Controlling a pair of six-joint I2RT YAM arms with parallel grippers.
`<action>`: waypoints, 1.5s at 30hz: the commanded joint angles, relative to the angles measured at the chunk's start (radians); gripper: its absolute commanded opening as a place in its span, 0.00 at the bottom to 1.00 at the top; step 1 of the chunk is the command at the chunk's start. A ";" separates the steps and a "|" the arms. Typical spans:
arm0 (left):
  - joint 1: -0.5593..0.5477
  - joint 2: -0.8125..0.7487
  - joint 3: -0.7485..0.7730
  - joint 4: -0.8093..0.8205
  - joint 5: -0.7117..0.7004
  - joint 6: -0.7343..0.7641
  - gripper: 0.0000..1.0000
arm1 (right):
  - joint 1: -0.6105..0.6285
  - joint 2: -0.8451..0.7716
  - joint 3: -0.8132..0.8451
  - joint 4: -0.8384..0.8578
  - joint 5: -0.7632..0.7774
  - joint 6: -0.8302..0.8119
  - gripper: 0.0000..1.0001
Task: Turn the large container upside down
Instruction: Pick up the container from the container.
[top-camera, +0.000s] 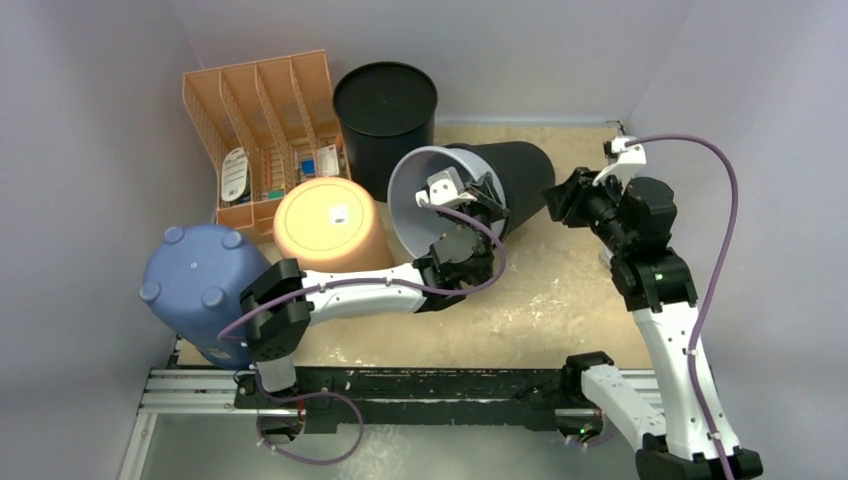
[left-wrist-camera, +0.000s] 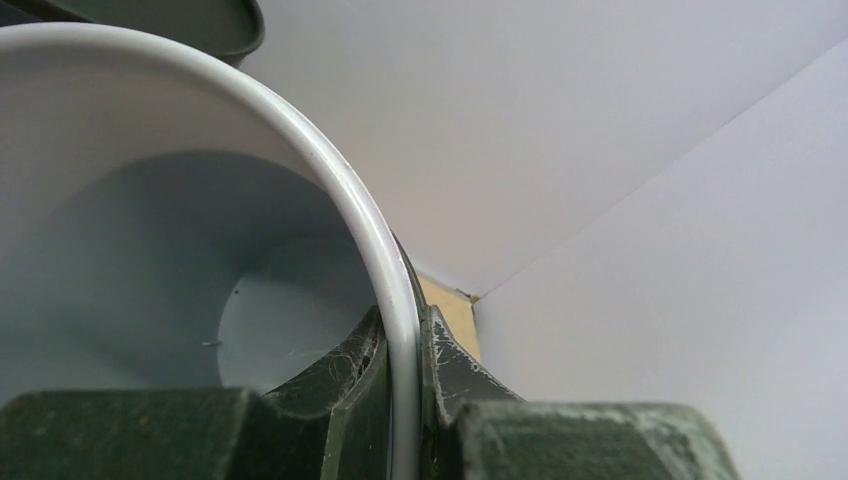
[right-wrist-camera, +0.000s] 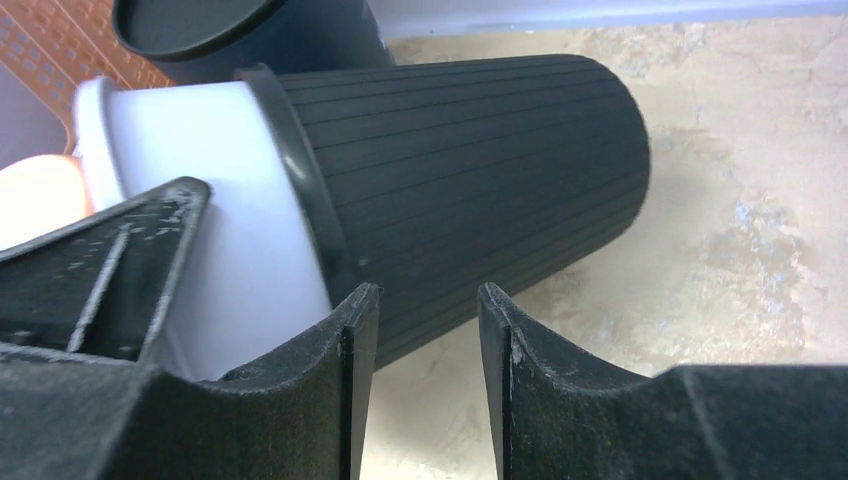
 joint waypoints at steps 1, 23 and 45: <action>0.042 0.023 0.003 0.077 0.126 -0.210 0.00 | 0.005 -0.033 -0.037 0.154 0.021 -0.008 0.44; 0.129 -0.044 0.142 -0.291 0.276 -0.690 0.00 | 0.029 0.140 0.020 0.179 -0.102 -0.223 0.27; 0.154 -0.056 0.224 -0.334 0.495 -0.758 0.00 | 0.114 0.359 0.057 0.030 0.330 -0.040 0.18</action>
